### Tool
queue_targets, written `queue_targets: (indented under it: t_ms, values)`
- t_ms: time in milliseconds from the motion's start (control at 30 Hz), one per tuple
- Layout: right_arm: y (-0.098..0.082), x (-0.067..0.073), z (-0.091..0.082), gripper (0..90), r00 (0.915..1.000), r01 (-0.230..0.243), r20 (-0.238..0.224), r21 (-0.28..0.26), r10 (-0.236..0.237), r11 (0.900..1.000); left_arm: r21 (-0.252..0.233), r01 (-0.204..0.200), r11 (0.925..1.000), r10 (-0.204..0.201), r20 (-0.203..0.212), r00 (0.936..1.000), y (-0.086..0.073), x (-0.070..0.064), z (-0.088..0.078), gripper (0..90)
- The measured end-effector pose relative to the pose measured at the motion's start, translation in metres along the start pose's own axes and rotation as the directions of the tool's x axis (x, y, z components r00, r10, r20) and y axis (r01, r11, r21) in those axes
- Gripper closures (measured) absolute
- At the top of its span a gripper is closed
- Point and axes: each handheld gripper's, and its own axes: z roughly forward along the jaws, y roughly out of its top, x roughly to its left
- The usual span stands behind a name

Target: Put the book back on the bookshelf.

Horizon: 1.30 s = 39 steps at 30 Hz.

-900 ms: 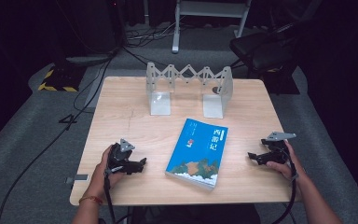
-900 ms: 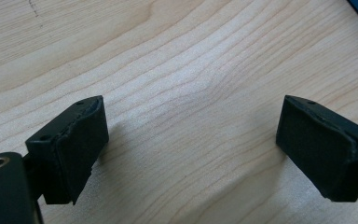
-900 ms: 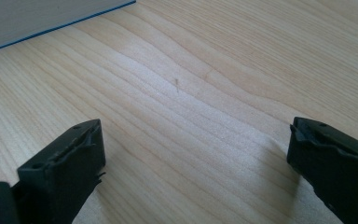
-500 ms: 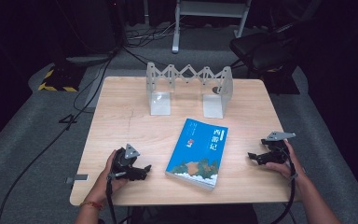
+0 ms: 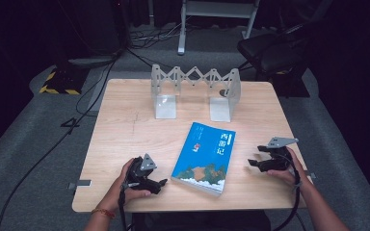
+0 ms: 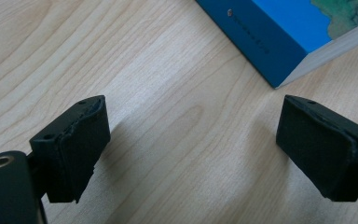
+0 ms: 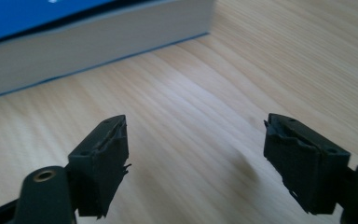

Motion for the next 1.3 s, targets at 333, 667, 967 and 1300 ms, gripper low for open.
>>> queue_targets:
  t_ms: [333, 667, 967, 1300]
  values:
    - [0.024, 0.043, 0.025, 23.7, 0.9914, 0.121, -0.056, 0.049, -0.118, 0.991, 0.009, 0.002, 1.0, -0.002, 0.004, 1.0, 0.001, -0.001, 0.0, 10.4]
    - [0.03, 0.059, 0.037, 22.7, 0.9834, 0.165, -0.085, 0.056, -0.16, 0.985, 0.008, -0.005, 1.0, 0.005, 0.013, 0.9999, 0.001, -0.001, 0.001, 10.4]
    - [0.031, 0.061, 0.037, 21.4, 0.9815, 0.181, -0.07, 0.046, -0.178, 0.982, 0.007, -0.009, 0.9999, 0.008, 0.016, 0.9998, 0.002, 0.0, 0.001, 10.2]
    - [0.029, 0.056, 0.039, 22.9, 0.9828, 0.158, -0.104, 0.049, -0.153, 0.986, 0.003, -0.009, 1.0, 0.009, 0.014, 0.9999, 0.002, 0.0, 0.002, 10.2]
